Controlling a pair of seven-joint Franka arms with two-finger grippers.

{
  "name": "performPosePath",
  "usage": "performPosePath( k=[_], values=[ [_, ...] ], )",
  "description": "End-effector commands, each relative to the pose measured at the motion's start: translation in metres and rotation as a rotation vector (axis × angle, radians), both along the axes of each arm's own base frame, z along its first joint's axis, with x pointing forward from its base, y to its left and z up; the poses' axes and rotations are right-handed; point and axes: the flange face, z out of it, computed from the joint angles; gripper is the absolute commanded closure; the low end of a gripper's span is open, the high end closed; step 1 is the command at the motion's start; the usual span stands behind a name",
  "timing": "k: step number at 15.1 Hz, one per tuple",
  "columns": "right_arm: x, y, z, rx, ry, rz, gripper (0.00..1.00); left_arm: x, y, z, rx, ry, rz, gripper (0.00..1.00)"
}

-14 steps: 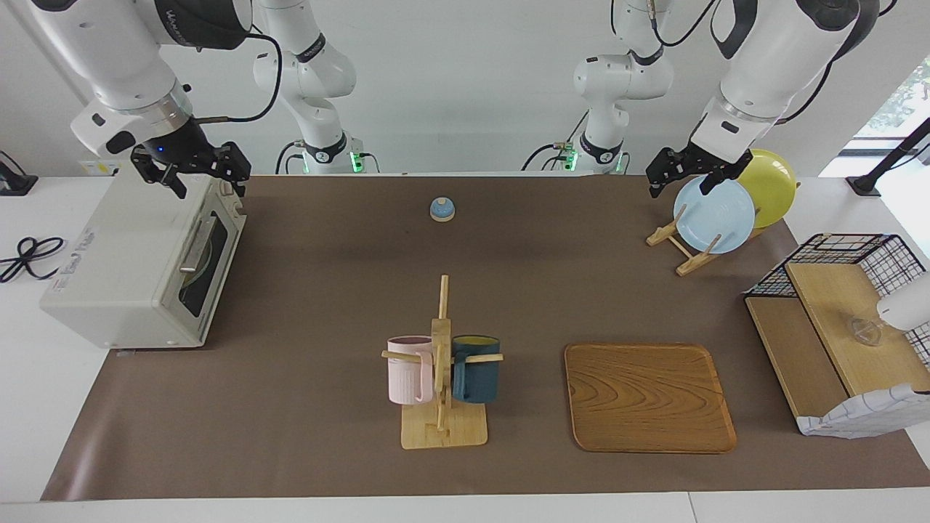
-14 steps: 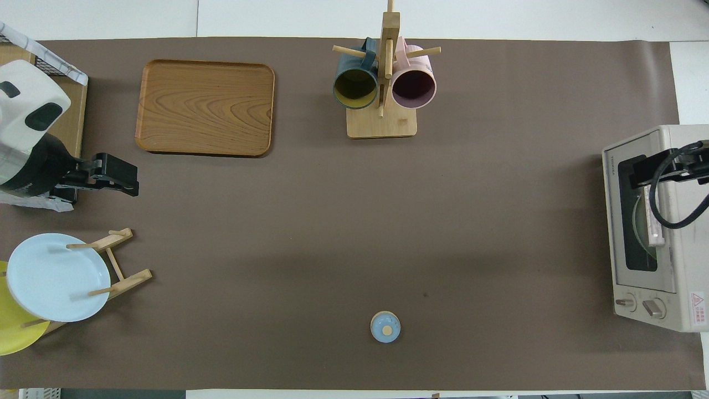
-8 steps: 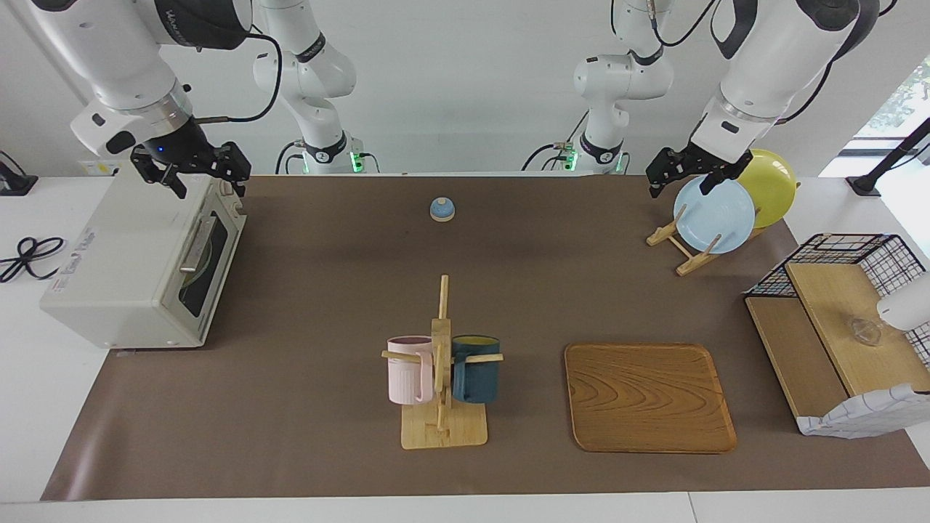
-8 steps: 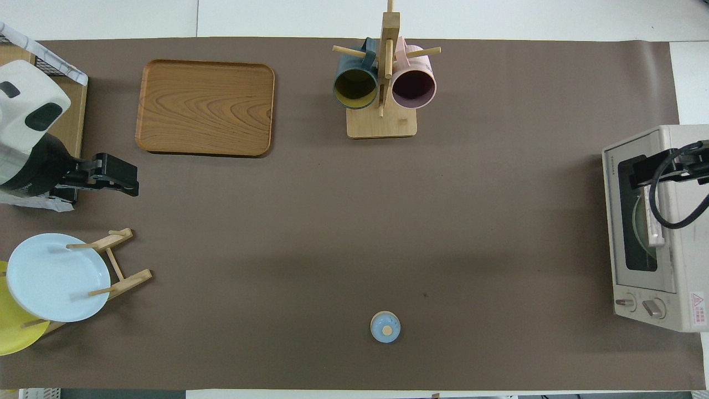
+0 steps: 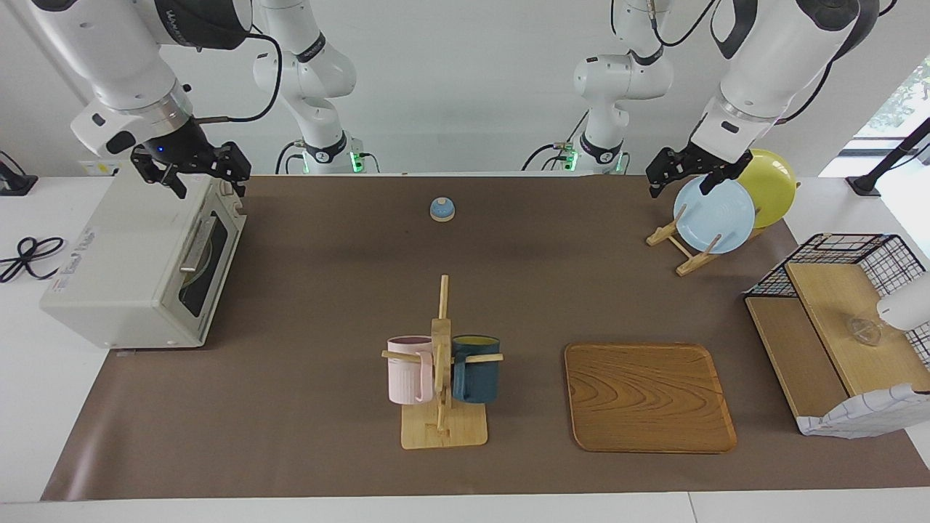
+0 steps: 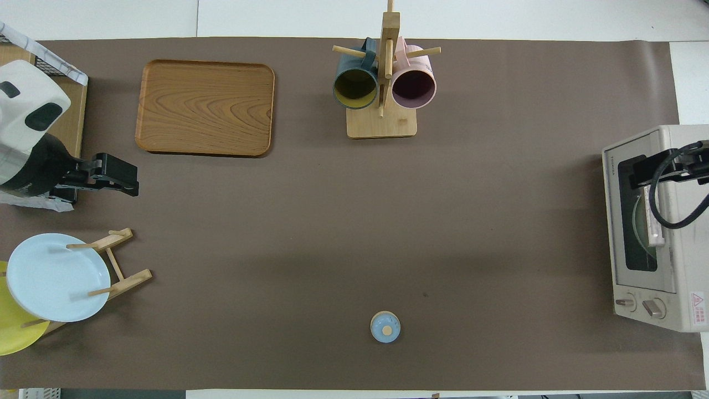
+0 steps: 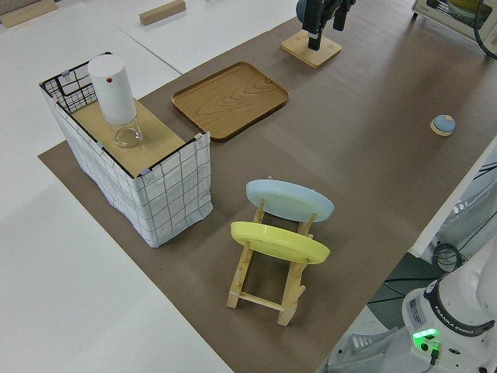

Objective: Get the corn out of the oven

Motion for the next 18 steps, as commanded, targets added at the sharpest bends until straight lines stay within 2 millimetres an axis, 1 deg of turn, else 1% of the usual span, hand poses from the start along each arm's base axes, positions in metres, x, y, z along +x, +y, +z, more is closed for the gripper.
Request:
performPosePath(
  k=[1, 2, 3, 4, 5, 6, 7, 8, 10, 11, 13, 14, 15, 16, 18],
  values=[
    [-0.003, -0.003, 0.000, 0.026, -0.005, 0.002, 0.00, -0.002, 0.003, 0.004, 0.017, 0.004, 0.000, 0.00],
    [-0.003, -0.004, -0.001, 0.029, -0.003, 0.033, 0.39, -0.002, 0.003, 0.004, 0.017, 0.004, -0.002, 0.00],
    [-0.005, -0.007, -0.007, 0.034, 0.008, 0.056, 0.90, -0.002, 0.003, 0.004, 0.017, 0.004, -0.002, 0.00],
    [-0.011, -0.008, -0.012, 0.035, 0.017, 0.054, 1.00, -0.002, 0.003, 0.004, 0.017, 0.006, -0.002, 0.00],
    [-0.013, -0.008, -0.019, 0.034, 0.008, 0.061, 1.00, -0.002, 0.003, 0.004, 0.017, 0.004, -0.002, 0.00],
    [-0.017, -0.012, -0.030, 0.032, -0.012, 0.054, 1.00, -0.002, 0.003, 0.004, 0.017, 0.004, -0.002, 0.00],
    [-0.024, -0.029, -0.042, 0.029, -0.034, 0.023, 1.00, -0.002, 0.003, 0.004, 0.017, 0.004, -0.002, 0.00],
    [-0.033, -0.039, -0.057, 0.028, -0.034, -0.003, 1.00, -0.002, 0.003, 0.004, 0.017, 0.004, -0.002, 0.00],
    [-0.052, -0.046, -0.086, 0.021, -0.044, -0.078, 1.00, -0.001, 0.003, 0.003, 0.017, 0.006, -0.002, 0.00],
    [-0.059, -0.049, -0.096, 0.013, -0.062, -0.134, 1.00, -0.002, 0.003, 0.004, 0.017, 0.004, -0.002, 0.00],
    [-0.061, -0.049, -0.105, -0.006, -0.057, -0.164, 1.00, -0.002, 0.003, 0.004, 0.017, 0.004, -0.002, 0.00],
    [-0.060, -0.053, -0.110, -0.024, -0.050, -0.168, 1.00, -0.001, 0.003, 0.003, 0.017, 0.006, -0.002, 0.00],
    [-0.057, -0.059, -0.119, -0.032, -0.051, -0.177, 1.00, -0.002, 0.003, 0.004, 0.017, 0.006, -0.002, 0.00],
    [-0.056, -0.071, -0.126, -0.034, -0.052, -0.199, 1.00, -0.002, 0.003, 0.004, 0.017, 0.004, -0.002, 0.00],
    [-0.053, -0.075, -0.138, -0.046, -0.032, -0.197, 1.00, -0.002, 0.003, 0.004, 0.017, 0.004, -0.002, 0.00]
  ],
)
